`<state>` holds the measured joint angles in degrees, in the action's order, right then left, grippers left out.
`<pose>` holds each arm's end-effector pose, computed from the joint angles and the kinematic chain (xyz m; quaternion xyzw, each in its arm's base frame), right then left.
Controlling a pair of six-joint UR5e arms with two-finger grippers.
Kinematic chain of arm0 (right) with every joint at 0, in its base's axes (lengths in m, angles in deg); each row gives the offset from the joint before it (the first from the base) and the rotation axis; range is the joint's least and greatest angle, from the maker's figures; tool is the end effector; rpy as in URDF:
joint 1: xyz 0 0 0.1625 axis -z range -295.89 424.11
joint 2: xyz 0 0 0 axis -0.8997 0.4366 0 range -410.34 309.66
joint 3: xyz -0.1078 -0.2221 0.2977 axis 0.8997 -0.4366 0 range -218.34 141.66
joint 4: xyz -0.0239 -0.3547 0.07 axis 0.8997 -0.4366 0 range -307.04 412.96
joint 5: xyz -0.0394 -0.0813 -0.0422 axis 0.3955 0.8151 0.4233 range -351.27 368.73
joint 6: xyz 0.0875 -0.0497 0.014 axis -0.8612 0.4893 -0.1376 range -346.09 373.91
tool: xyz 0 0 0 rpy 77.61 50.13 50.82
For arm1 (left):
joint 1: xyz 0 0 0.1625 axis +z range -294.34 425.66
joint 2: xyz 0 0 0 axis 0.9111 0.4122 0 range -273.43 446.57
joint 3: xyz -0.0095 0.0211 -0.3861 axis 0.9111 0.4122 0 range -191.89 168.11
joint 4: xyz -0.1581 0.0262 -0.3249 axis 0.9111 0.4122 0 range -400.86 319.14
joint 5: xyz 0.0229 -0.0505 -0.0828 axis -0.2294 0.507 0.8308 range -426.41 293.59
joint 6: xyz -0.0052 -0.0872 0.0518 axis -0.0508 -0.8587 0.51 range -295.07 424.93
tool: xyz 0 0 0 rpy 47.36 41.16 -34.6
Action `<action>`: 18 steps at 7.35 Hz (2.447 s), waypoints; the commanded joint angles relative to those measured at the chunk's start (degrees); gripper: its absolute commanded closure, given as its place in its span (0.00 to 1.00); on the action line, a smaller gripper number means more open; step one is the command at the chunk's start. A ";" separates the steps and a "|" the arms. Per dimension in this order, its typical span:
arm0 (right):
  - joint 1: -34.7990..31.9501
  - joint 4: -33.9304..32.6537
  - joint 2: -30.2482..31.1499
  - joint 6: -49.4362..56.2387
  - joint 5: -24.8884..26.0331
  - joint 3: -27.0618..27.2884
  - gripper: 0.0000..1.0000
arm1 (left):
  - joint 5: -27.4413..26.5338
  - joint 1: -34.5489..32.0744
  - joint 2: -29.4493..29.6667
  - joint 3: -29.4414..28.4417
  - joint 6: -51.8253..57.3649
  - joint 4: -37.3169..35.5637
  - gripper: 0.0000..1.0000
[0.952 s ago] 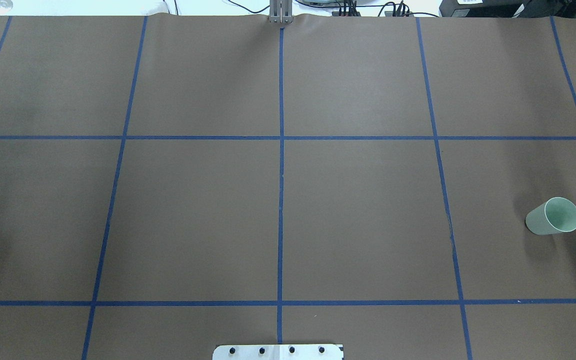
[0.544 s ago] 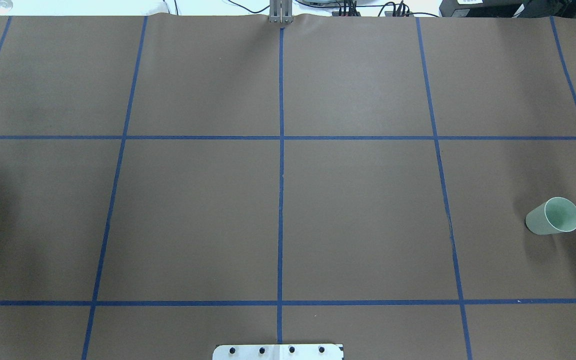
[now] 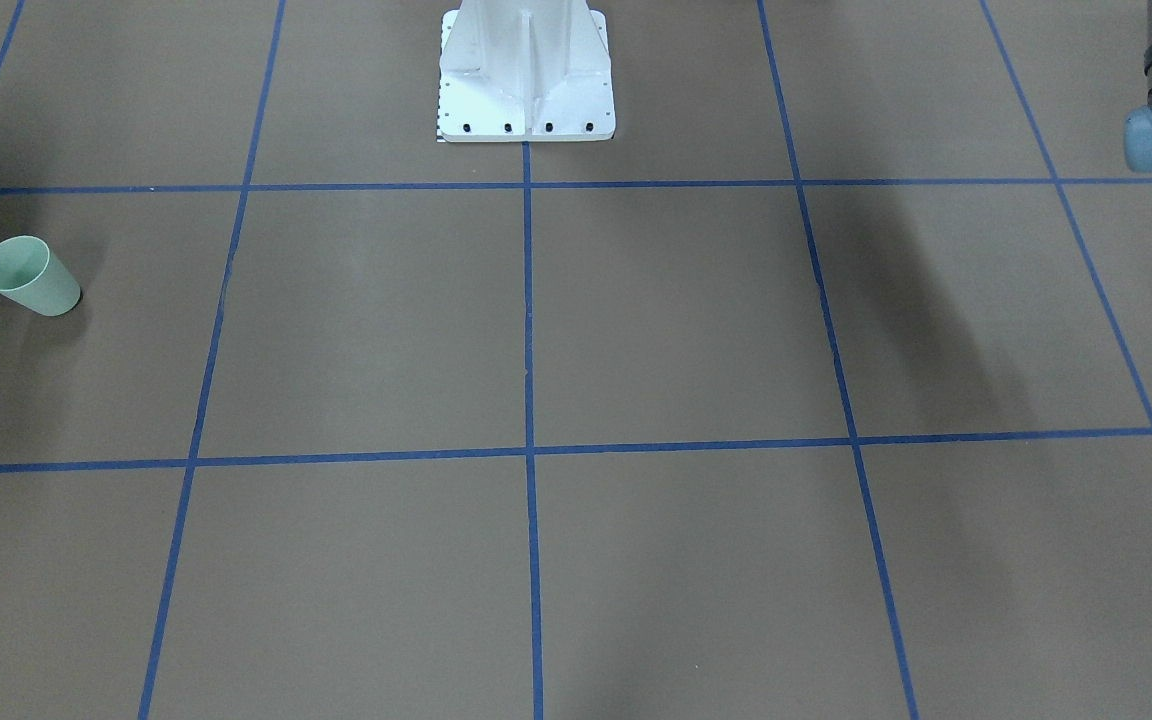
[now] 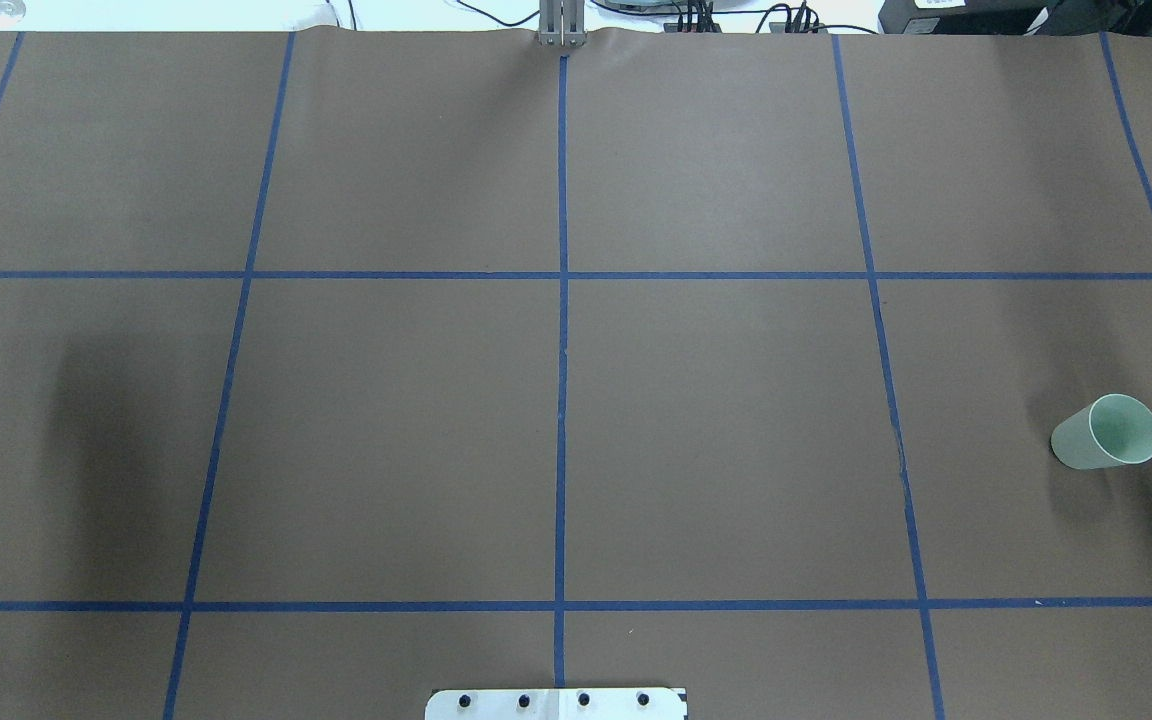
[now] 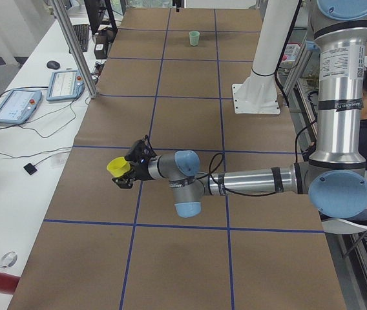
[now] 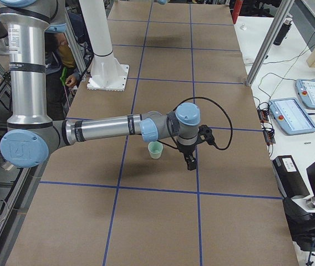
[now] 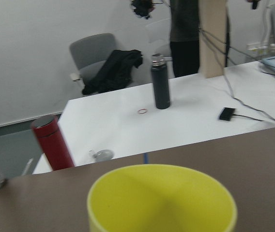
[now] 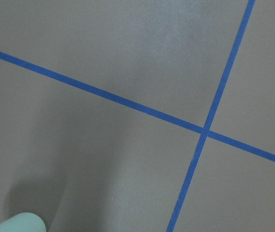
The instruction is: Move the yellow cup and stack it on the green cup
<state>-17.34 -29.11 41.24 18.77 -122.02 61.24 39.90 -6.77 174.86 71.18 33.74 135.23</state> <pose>0.0009 -0.4451 0.5488 0.1188 -0.3489 -0.1563 0.9164 0.0325 -0.4495 0.5236 0.5184 0.3564 -0.0034 0.7773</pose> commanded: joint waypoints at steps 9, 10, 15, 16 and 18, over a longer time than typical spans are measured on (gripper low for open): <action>0.68 3.31 -8.25 -19.07 -13.89 1.93 0.00 | 33.97 12.98 19.97 1.13 6.74 5.03 1.00; 1.03 3.32 -9.56 -21.63 -15.66 2.28 0.00 | 33.88 15.79 21.99 1.04 8.93 5.22 1.00; 14.80 7.43 -20.10 -53.58 -13.84 8.08 0.00 | 14.76 33.81 27.80 0.52 11.59 4.43 1.00; 19.18 7.45 -23.17 -61.22 -9.57 9.31 0.00 | 12.98 34.71 29.38 -0.71 11.67 4.34 1.00; 27.11 7.45 -27.75 -71.54 -4.09 9.85 0.00 | 11.56 35.16 32.54 -2.90 11.59 4.43 0.97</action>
<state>5.07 -21.76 16.32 -46.62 -129.30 70.70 52.52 27.97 205.49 69.56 45.39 139.63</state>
